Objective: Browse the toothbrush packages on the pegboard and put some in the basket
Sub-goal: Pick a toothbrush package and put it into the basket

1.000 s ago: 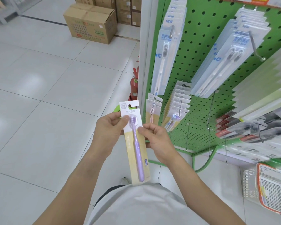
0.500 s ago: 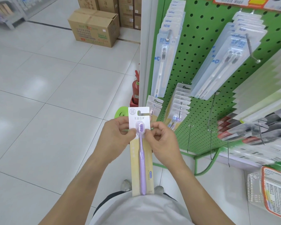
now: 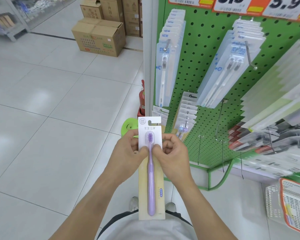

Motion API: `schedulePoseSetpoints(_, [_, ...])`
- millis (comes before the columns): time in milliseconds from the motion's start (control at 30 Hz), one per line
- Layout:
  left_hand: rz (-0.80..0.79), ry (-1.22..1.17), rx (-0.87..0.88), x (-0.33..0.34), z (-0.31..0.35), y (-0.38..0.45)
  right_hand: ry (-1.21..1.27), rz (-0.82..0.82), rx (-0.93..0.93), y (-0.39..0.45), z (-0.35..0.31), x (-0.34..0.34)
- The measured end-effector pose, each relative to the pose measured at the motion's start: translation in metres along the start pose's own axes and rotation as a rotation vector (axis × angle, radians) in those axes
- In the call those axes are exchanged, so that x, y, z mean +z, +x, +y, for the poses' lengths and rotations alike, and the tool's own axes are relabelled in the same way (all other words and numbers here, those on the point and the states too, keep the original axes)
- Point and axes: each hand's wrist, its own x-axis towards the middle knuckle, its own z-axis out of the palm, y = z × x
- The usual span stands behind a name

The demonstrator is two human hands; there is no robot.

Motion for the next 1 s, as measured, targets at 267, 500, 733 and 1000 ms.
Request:
schedulePoseSetpoints(267, [0.103, -0.01, -0.01, 0.01, 0.006, -0.007, -0.093, -0.184, 0.091, -0.005, -0.005, -0.02])
schedulePoseSetpoints(500, [0.068, -0.079, -0.037, 0.015, 0.007, -0.007, -0.123, -0.284, 0.131, -0.013, -0.014, -0.04])
schedulePoseSetpoints(733, [-0.051, -0.038, 0.001, 0.02, 0.004, -0.011, -0.111, -0.177, 0.054, -0.018, 0.001, -0.046])
schedulePoseSetpoints(1000, [0.112, -0.129, 0.049, 0.023, 0.004, -0.008, -0.086, -0.296, 0.122, -0.027, 0.014, -0.053])
